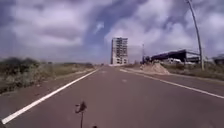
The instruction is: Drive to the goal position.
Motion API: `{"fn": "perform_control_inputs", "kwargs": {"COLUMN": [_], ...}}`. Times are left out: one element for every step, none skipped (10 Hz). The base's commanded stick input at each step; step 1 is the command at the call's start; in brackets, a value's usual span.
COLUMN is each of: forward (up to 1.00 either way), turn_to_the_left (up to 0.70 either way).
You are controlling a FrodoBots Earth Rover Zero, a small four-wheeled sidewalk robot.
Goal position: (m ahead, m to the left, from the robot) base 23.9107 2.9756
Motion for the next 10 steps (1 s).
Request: {"fn": "perform_control_inputs", "kwargs": {"forward": [1.00,1.00,1.00,1.00,1.00,1.00,1.00,1.00,1.00,1.00], "turn_to_the_left": [0.00,0.00,0.00,0.00,0.00,0.00,0.00,0.00,0.00,0.00]}}
